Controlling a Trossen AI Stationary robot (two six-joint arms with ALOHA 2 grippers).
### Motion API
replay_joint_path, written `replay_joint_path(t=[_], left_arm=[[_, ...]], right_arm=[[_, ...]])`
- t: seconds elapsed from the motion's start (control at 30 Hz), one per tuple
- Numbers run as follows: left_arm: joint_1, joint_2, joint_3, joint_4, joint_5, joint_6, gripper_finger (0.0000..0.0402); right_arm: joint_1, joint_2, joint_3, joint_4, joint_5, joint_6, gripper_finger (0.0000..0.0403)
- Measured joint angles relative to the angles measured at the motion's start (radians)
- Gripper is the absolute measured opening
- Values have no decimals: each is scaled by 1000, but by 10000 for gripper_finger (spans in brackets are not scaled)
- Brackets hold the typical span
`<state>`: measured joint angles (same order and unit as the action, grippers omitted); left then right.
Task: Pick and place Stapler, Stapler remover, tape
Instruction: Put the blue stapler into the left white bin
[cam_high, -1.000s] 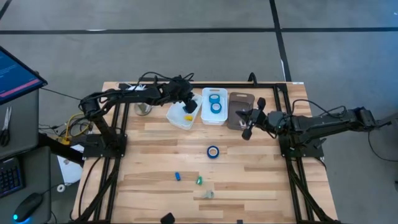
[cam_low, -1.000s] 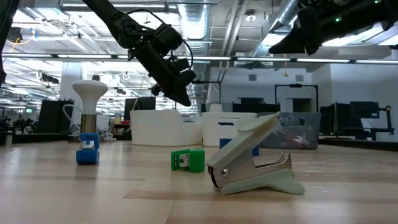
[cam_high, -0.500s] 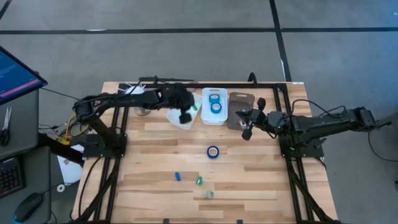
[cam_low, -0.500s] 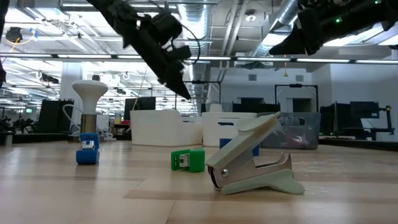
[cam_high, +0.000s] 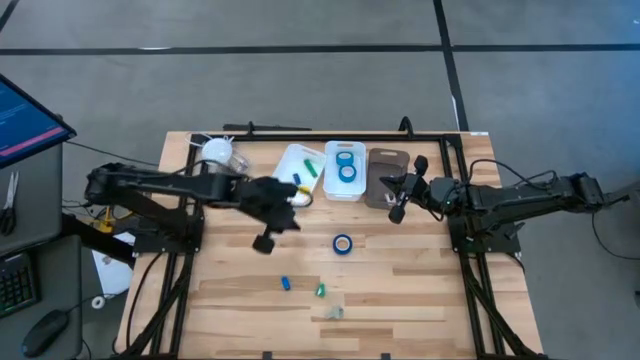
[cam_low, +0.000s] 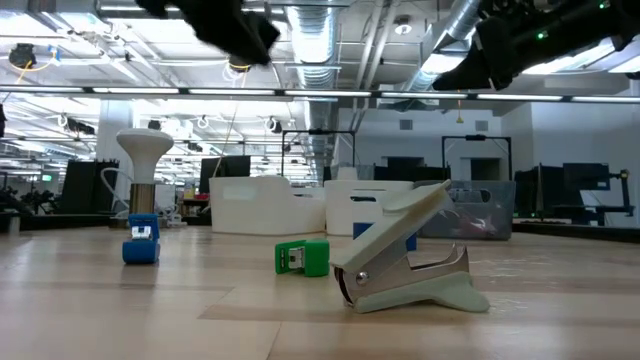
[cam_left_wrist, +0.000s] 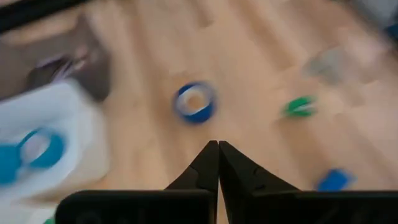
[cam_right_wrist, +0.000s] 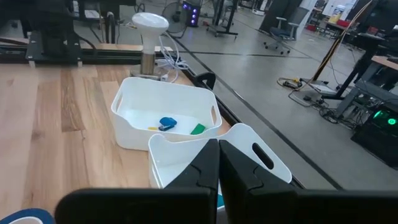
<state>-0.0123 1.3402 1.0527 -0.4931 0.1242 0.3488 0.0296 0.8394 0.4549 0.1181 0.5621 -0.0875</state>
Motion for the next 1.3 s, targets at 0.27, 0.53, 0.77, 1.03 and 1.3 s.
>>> replay_joint_path(t=[0.27, 0.53, 0.77, 1.03, 1.3], left_arm=[[-279, 10, 0, -3, -194, -25, 2], [-404, 127, 0, -53, -229, 197, 2], [-420, 273, 0, -49, -229, 275, 2], [-414, 330, 0, -45, -272, 307, 23], [-414, 330, 0, -48, -232, 296, 83]], right_arm=[[3, 0, 0, -33, -15, 43, 0], [3, 0, 0, -32, -15, 62, 0], [3, 0, 0, -32, -15, 63, 0], [3, 0, 0, -76, -15, 89, 0], [3, 0, 0, -91, -15, 89, 0]])
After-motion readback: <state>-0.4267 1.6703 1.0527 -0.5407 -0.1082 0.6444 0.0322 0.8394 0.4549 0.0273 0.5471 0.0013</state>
